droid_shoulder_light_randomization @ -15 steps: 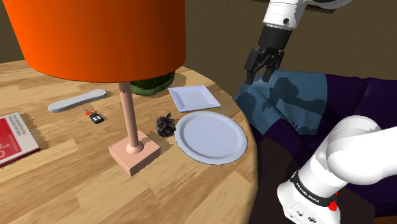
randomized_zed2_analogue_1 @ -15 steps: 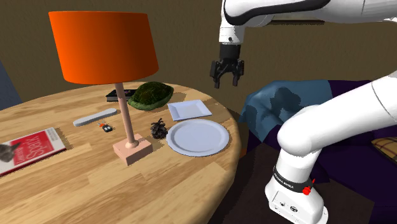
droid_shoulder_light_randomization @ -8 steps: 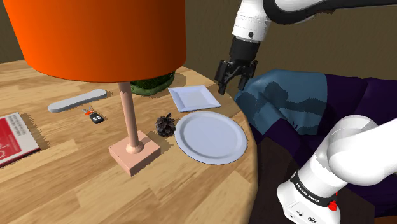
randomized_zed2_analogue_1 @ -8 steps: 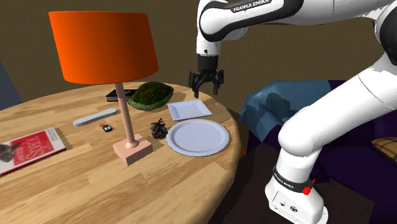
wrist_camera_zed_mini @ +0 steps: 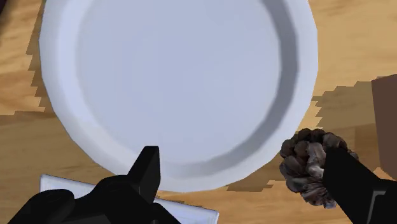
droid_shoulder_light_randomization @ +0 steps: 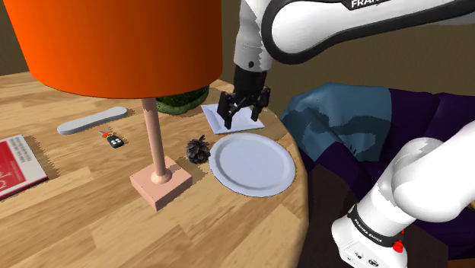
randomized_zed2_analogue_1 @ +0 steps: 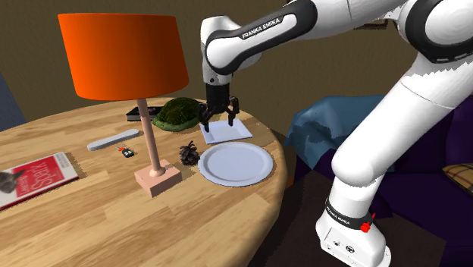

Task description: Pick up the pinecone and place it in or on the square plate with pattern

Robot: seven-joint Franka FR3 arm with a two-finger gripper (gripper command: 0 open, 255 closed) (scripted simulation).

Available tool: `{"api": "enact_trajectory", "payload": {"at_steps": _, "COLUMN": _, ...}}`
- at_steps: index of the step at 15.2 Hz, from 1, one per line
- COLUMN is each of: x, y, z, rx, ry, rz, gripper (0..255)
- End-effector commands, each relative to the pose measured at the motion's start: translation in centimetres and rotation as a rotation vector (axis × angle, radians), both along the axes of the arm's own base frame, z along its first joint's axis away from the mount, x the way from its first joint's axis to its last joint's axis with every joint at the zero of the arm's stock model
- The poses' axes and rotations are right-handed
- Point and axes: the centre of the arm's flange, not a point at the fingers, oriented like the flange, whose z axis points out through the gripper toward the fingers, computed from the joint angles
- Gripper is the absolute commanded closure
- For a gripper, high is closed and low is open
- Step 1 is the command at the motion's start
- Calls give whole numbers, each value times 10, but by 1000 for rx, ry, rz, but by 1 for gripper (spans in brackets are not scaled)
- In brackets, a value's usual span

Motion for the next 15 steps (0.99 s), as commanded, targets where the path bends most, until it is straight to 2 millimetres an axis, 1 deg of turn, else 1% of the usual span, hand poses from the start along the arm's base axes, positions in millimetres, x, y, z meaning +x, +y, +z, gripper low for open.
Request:
{"api": "enact_trajectory", "payload": {"at_steps": 1, "x": 13, "y": 22, "z": -12, "rx": -9, "ry": -8, "rz": 0, "gripper": 0}}
{"api": "enact_trajectory", "payload": {"at_steps": 8, "x": 58, "y": 94, "z": -55, "rx": -48, "ry": -33, "rz": 1, "gripper": 0}}
{"api": "enact_trajectory", "payload": {"at_steps": 9, "x": 62, "y": 100, "z": -59, "rx": -51, "ry": -35, "rz": 1, "gripper": 0}}
{"api": "enact_trajectory", "payload": {"at_steps": 15, "x": 64, "y": 98, "z": -90, "rx": -51, "ry": -35, "rz": 1, "gripper": 0}}
